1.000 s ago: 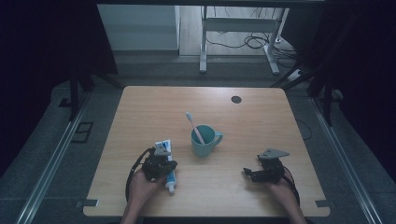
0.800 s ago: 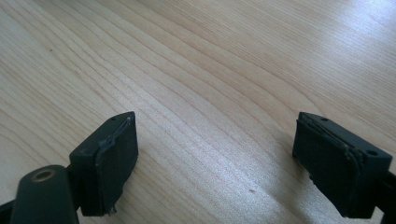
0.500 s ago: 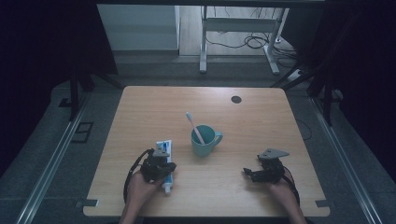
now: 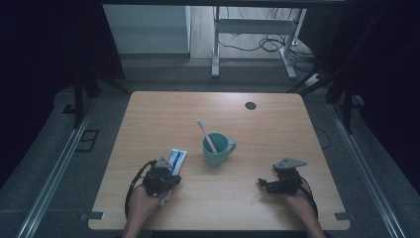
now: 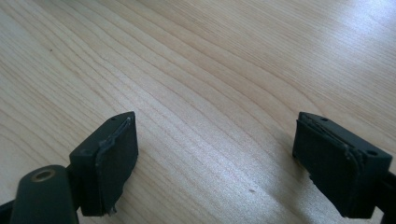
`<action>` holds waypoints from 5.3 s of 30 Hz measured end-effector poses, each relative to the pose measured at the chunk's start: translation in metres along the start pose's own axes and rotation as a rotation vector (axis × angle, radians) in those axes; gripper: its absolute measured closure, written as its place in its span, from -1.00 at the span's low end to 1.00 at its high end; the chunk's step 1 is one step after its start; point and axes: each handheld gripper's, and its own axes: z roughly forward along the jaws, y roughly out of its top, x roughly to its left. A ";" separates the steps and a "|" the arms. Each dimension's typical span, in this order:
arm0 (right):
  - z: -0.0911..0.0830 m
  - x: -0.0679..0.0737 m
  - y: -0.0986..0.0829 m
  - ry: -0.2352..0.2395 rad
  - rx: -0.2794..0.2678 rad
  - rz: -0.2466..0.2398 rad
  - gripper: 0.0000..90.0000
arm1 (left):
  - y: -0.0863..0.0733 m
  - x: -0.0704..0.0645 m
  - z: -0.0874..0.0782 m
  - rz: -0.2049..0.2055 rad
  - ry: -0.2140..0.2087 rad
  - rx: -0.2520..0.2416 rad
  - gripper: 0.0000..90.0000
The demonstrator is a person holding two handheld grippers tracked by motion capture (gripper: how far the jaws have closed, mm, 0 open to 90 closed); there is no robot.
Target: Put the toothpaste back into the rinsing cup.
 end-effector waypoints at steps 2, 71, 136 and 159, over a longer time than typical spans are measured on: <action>0.000 0.000 0.000 0.000 0.000 0.000 -0.69 | -0.001 0.000 0.000 -0.006 0.009 0.004 0.87; 0.001 -0.001 0.001 0.011 0.003 -0.007 -0.69 | 0.033 0.007 0.026 -0.043 0.158 0.062 0.44; 0.000 0.000 0.000 0.002 0.002 -0.005 -0.68 | 0.072 -0.024 -0.083 0.060 0.036 -0.132 0.62; 0.000 0.000 0.000 0.005 0.003 -0.008 -0.66 | 0.129 -0.039 -0.079 0.134 0.014 -0.162 0.62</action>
